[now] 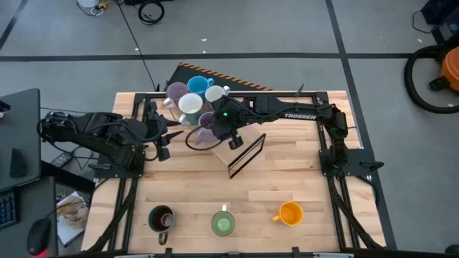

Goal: Place coffee mugs
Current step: Put the purple mug on the shelf

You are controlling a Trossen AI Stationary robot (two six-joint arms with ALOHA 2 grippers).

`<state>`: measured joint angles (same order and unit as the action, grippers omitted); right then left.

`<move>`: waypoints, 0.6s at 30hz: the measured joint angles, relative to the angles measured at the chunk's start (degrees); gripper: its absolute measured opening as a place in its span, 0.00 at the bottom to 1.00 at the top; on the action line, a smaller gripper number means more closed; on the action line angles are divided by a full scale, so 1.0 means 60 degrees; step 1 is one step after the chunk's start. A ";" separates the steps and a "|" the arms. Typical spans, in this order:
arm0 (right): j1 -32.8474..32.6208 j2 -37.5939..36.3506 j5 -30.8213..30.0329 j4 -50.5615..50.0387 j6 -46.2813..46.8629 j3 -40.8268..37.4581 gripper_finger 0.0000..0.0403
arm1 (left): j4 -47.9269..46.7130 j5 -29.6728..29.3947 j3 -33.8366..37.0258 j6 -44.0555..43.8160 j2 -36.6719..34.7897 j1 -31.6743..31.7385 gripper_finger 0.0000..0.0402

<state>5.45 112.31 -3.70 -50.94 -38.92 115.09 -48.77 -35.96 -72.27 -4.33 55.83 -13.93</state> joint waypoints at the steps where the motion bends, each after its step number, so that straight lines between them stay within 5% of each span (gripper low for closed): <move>1: 0.0000 0.0000 0.0000 0.0004 0.0142 0.0000 0.37 | 0.0000 0.0001 0.0000 0.0000 0.0000 0.0000 0.32; 18: -0.0049 0.0011 -0.0521 0.0627 0.0884 -0.0007 0.37 | 0.0004 -0.0001 0.0000 -0.0005 0.0000 -0.0004 0.32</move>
<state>5.16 112.38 -6.83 -47.17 -33.61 115.04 -48.75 -35.96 -72.27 -4.36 55.83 -13.96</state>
